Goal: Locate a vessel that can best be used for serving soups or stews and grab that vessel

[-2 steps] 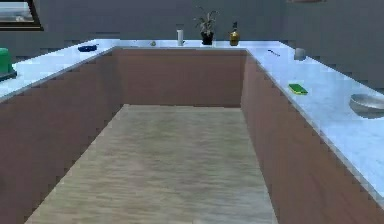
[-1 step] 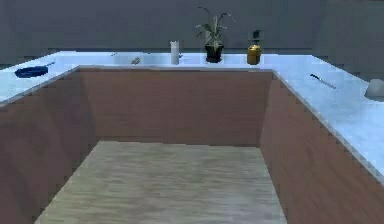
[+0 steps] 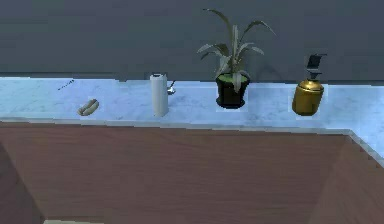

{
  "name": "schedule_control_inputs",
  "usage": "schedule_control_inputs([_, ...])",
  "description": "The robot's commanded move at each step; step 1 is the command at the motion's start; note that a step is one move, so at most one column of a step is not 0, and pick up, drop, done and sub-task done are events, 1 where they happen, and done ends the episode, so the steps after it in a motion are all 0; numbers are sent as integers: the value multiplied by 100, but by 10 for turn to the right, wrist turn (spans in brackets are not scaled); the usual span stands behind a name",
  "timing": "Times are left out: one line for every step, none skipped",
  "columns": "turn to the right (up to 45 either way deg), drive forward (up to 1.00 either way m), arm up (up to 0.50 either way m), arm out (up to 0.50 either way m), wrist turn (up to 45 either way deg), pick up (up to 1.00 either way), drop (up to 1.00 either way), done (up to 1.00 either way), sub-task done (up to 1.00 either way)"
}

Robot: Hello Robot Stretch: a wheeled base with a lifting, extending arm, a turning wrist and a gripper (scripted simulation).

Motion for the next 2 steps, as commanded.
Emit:
schedule_control_inputs([-60,0,0,0,0,0,0,0,0])
schedule_control_inputs([0,25,0,0,0,0,0,0,0])
